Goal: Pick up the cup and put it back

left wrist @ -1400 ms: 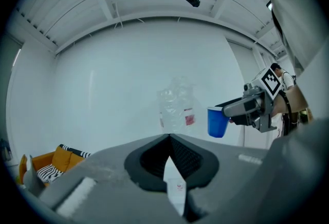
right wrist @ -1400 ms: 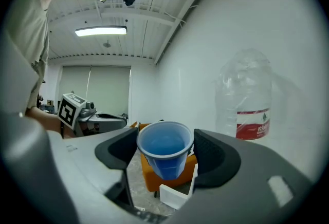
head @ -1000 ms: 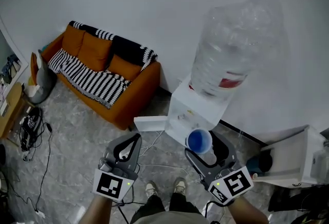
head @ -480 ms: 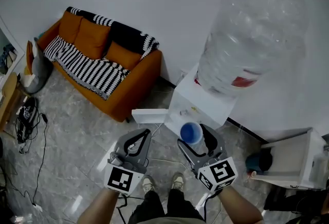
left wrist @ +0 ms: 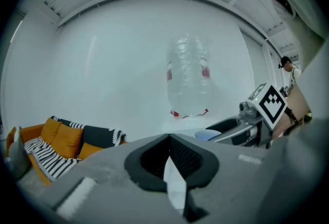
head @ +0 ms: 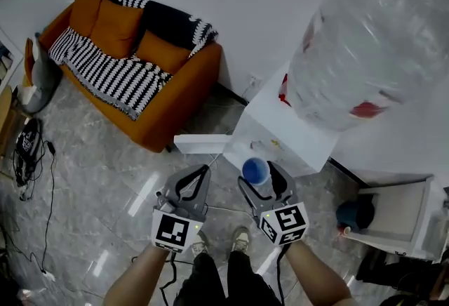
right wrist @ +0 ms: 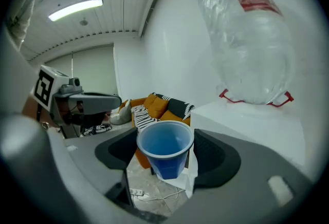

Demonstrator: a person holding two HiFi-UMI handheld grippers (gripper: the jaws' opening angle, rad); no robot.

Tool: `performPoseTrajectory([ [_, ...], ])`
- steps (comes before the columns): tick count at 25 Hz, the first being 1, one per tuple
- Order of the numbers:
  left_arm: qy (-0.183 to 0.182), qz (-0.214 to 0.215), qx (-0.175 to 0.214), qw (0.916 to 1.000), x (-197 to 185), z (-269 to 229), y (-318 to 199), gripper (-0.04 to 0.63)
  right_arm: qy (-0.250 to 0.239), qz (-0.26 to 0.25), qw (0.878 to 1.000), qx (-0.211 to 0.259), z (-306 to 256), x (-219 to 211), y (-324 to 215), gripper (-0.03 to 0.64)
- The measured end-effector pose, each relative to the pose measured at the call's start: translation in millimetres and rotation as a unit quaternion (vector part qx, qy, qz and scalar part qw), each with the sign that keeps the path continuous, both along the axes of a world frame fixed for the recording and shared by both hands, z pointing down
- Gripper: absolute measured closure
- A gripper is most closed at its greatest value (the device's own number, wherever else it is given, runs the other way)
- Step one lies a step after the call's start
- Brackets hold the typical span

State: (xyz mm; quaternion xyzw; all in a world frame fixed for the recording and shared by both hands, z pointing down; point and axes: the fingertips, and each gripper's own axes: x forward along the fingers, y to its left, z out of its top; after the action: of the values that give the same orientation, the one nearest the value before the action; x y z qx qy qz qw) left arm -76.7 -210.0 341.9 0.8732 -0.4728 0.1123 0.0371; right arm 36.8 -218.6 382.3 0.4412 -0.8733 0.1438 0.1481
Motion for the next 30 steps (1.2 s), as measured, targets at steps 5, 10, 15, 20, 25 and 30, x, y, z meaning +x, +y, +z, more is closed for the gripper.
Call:
performPoseTrajectory([
  [5, 0.006, 0.0, -0.037, 0.9993, 7, 66, -13, 0.594, -0.004, 0.026, 0.999, -0.034, 69, 5, -17, 0.268],
  [10, 0.001, -0.02, -0.052, 0.9984, 10, 125, -27, 0.593, -0.003, 0.038, 0.998, -0.049, 124, 13, -36, 0.268],
  [15, 0.003, -0.016, -0.068, 0.9976, 9, 168, -41, 0.593, 0.01, 0.029, 0.999, -0.041, 163, 6, -47, 0.268],
  [20, 0.006, -0.019, -0.061, 0.998, 11, 196, -52, 0.594, 0.012, 0.043, 0.998, -0.047, 202, 3, -55, 0.268],
  [25, 0.025, -0.028, -0.053, 0.9979, 17, 221, -60, 0.594, 0.026, 0.071, 0.997, -0.035, 240, 15, -70, 0.268],
  [30, 0.044, -0.04, -0.053, 0.9968, 22, 249, -65, 0.594, 0.043, 0.096, 0.994, -0.018, 268, 24, -85, 0.268],
])
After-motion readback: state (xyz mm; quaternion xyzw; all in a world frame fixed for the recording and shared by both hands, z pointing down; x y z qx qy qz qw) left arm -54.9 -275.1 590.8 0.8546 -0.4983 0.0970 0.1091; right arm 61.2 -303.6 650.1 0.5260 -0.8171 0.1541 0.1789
